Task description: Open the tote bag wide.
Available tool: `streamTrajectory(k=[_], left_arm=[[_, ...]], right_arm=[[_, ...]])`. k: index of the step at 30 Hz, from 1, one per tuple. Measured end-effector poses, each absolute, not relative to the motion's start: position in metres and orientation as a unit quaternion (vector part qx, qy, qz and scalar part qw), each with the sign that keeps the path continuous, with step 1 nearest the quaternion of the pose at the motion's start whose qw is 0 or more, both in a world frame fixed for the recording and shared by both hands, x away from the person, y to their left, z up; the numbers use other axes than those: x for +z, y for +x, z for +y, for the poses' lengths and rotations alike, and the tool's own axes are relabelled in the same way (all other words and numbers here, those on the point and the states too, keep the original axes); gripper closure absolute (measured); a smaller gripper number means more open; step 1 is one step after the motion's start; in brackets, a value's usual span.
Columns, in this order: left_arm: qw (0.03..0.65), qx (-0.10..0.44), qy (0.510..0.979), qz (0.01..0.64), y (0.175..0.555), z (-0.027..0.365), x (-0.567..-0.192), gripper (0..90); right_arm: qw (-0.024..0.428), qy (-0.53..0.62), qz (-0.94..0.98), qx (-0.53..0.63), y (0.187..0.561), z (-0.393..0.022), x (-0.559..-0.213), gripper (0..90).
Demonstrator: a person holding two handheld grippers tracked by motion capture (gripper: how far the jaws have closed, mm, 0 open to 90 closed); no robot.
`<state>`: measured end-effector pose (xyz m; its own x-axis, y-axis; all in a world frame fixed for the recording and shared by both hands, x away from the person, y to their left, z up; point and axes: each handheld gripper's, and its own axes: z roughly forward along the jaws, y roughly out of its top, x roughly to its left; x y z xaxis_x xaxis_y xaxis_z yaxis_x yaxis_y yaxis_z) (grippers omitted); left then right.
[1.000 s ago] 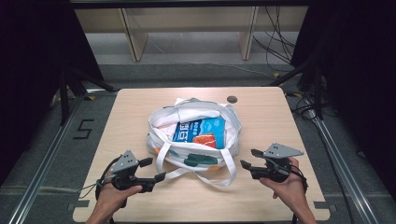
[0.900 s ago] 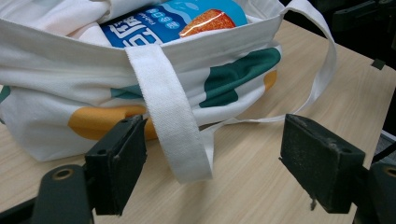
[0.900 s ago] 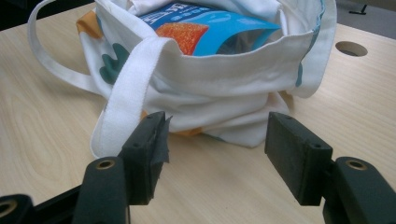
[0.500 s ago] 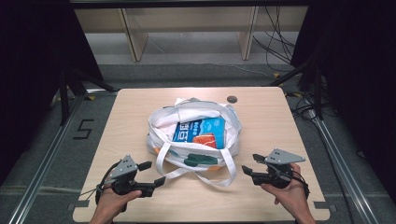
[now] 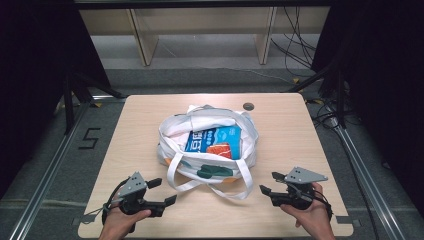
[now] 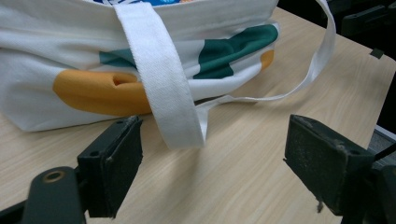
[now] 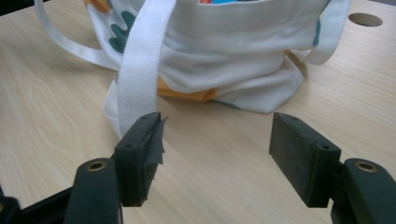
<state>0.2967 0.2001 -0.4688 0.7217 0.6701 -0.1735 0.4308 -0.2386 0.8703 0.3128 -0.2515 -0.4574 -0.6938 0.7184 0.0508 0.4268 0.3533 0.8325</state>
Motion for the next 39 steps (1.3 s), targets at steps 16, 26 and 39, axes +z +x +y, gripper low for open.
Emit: streamTrajectory(k=[16,26,39], left_arm=[[0.496,0.118,0.783,0.358,0.289,0.198,-0.481,18.9],[0.498,0.119,0.787,0.344,0.283,0.191,-0.484,18.9],[0.487,0.119,0.795,0.342,0.276,0.186,-0.488,18.8]], right_arm=[[0.149,0.370,0.810,0.430,0.298,-0.249,-0.469,30.3],[0.149,0.360,0.817,0.426,0.290,-0.254,-0.478,29.6],[0.142,0.350,0.823,0.424,0.278,-0.256,-0.487,29.3]])
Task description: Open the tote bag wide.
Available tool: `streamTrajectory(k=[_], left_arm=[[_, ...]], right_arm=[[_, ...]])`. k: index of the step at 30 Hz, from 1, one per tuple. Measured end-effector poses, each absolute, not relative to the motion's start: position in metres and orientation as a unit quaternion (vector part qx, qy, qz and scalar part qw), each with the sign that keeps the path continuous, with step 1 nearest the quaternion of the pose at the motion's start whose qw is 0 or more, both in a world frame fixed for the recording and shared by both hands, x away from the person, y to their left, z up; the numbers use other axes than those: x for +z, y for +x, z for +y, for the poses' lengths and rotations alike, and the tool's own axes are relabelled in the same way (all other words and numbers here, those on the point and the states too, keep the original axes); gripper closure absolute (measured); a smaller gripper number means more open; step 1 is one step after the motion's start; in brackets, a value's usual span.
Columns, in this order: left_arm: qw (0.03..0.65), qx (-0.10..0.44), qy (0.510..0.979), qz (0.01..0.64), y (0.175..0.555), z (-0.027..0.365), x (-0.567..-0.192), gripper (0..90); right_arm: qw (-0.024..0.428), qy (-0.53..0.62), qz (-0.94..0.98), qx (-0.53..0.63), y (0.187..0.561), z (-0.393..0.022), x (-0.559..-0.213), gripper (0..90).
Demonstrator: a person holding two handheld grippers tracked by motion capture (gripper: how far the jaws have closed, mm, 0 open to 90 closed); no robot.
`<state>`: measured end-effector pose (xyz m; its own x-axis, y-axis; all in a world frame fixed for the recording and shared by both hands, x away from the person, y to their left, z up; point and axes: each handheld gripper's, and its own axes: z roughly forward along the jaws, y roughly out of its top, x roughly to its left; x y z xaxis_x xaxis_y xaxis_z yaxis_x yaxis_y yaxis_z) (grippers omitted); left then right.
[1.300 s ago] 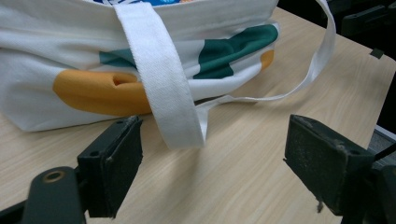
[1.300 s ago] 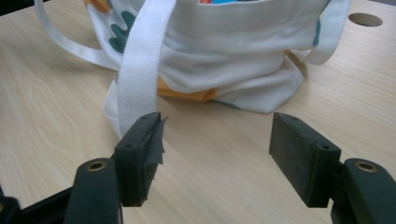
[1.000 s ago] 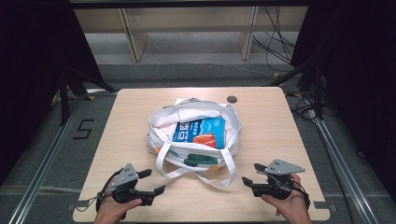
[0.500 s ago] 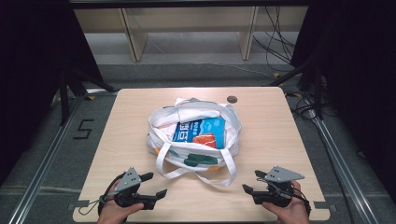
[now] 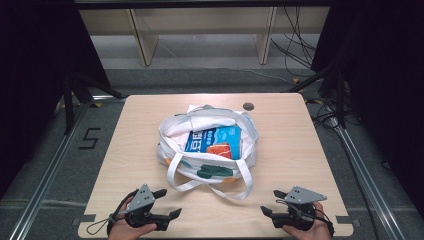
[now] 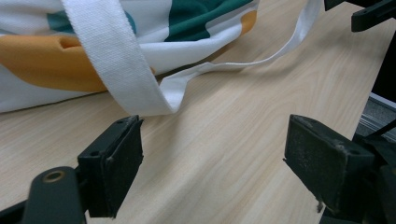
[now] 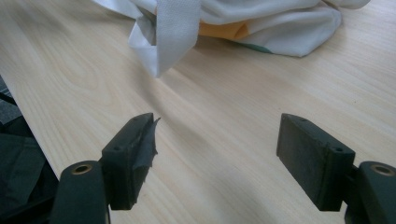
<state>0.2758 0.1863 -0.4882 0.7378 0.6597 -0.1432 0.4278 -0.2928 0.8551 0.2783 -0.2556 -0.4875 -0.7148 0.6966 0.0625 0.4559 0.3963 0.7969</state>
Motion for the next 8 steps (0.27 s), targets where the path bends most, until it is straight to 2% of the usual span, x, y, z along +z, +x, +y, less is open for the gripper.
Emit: streamTrajectory(k=[8], left_arm=[[0.483,0.123,0.796,0.343,0.2771,0.1876,-0.4886,18.6]], right_arm=[[0.137,0.352,0.825,0.420,0.2784,-0.2550,-0.4885,29.3]])
